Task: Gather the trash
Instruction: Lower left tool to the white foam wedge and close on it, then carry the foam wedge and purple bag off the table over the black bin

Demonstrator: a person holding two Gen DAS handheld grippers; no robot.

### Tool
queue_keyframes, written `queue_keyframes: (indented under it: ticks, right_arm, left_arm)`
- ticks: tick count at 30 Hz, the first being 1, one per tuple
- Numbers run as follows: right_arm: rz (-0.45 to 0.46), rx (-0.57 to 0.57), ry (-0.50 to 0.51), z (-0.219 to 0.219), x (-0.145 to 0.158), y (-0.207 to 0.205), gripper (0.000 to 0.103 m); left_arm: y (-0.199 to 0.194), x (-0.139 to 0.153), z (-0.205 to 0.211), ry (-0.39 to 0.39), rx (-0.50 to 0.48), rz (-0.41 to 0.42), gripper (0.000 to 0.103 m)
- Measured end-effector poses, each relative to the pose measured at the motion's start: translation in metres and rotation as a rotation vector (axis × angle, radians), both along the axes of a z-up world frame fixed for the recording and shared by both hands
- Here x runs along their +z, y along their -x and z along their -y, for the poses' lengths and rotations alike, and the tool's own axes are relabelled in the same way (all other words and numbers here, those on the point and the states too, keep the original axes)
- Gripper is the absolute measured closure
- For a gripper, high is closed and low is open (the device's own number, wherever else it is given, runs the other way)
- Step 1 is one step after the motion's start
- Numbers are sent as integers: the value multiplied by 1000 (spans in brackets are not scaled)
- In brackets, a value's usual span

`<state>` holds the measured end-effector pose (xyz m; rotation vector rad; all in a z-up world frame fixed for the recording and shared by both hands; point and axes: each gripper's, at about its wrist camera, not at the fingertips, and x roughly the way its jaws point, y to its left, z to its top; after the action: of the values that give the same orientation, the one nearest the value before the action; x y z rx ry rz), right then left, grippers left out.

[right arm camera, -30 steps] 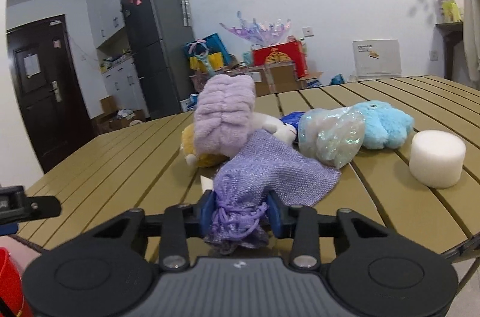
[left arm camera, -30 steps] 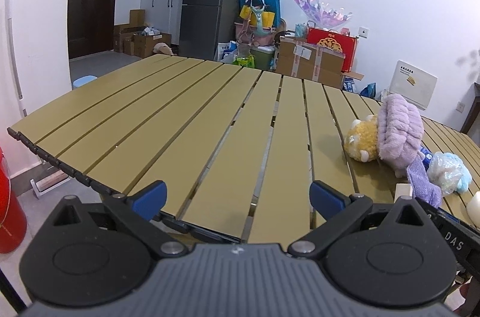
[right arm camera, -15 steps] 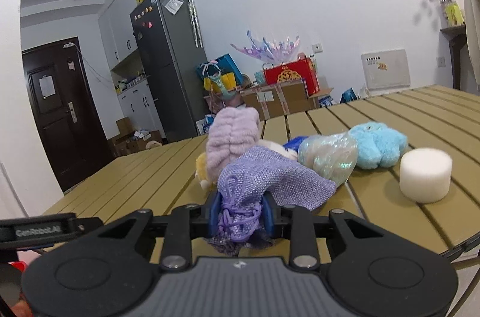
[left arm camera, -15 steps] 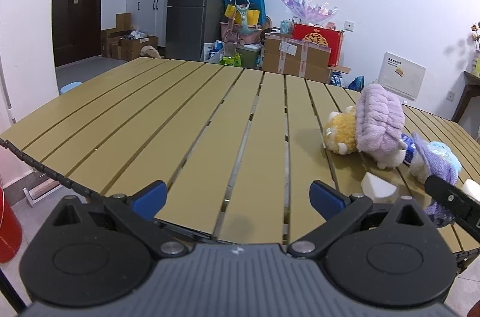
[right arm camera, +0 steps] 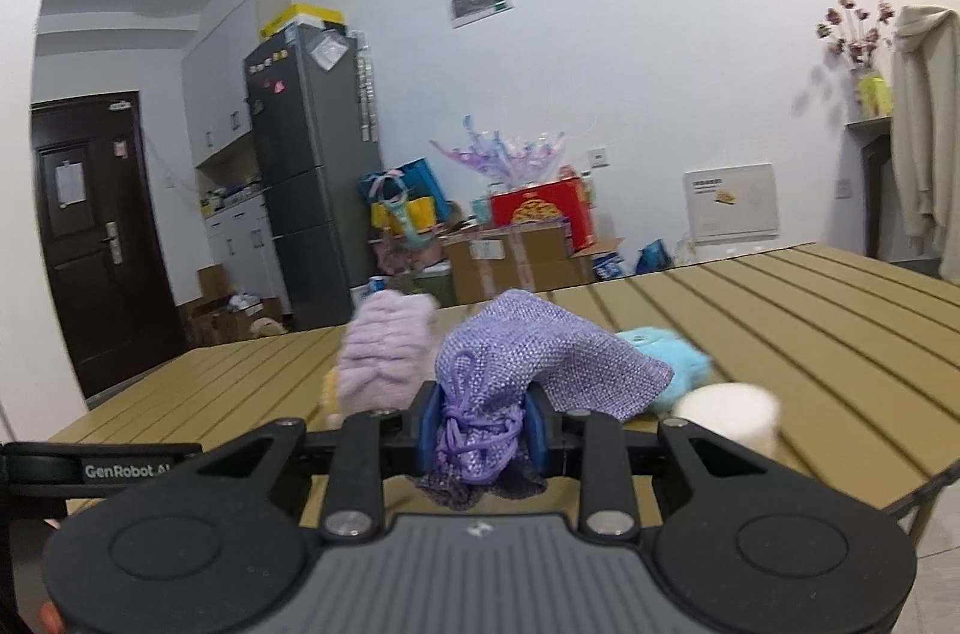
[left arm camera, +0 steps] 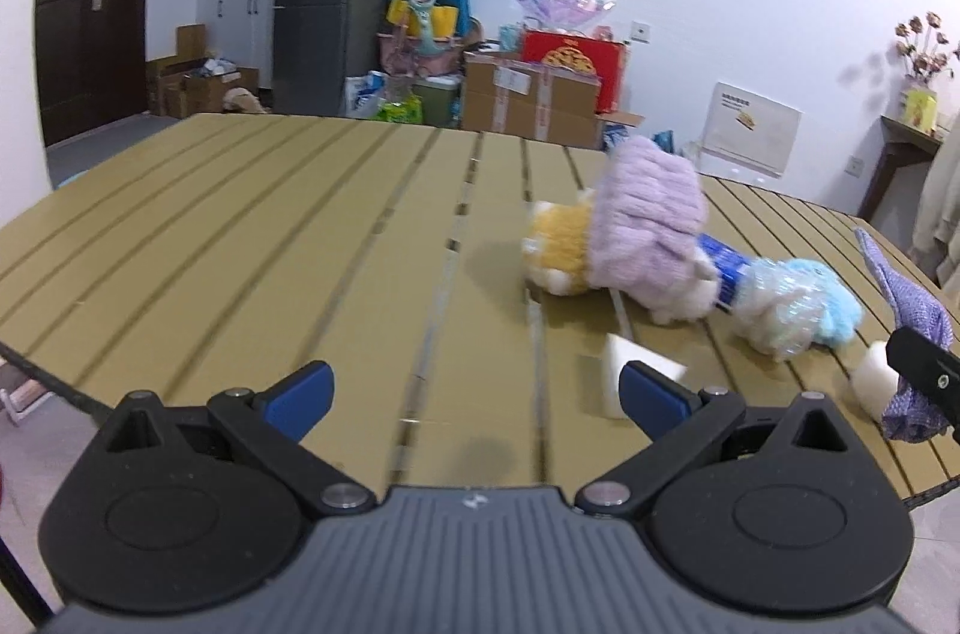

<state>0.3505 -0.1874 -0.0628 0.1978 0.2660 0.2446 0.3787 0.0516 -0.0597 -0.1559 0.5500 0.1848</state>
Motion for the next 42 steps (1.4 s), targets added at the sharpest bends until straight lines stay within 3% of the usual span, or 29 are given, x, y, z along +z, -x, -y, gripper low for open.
queue_keyframes:
  ticks: [9, 17, 18, 21, 24, 25, 35, 42]
  right_arm:
    - [-30, -73, 48, 39, -9, -5, 75]
    - [-40, -106, 103, 48, -17, -13, 75]
    - [-41, -107, 113, 48, -18, -15, 75]
    - [-46, -114, 138, 46, -22, -20, 75]
    - [-51, -118, 147, 47, -25, -24, 75]
    - [-52, -119, 148, 48, -26, -24, 75]
    - [-41, -115, 142, 50, -24, -23, 75]
    - [-19, -104, 138, 51, -21, -16, 75]
  left_arm:
    - [-29, -18, 47, -73, -34, -15, 0]
    - [-51, -28, 66, -96, -46, -9, 1]
    - [-53, -30, 68, -103, -49, -12, 2]
    - [-56, -35, 71, -122, -50, -17, 23]
    - [-57, -38, 72, -125, -63, -2, 50]
    - [-57, -37, 73, -132, -70, 2, 70]
    - [-47, -29, 74, -171, -61, 43, 71]
    - [-36, -15, 71, -147, -66, 79, 72]
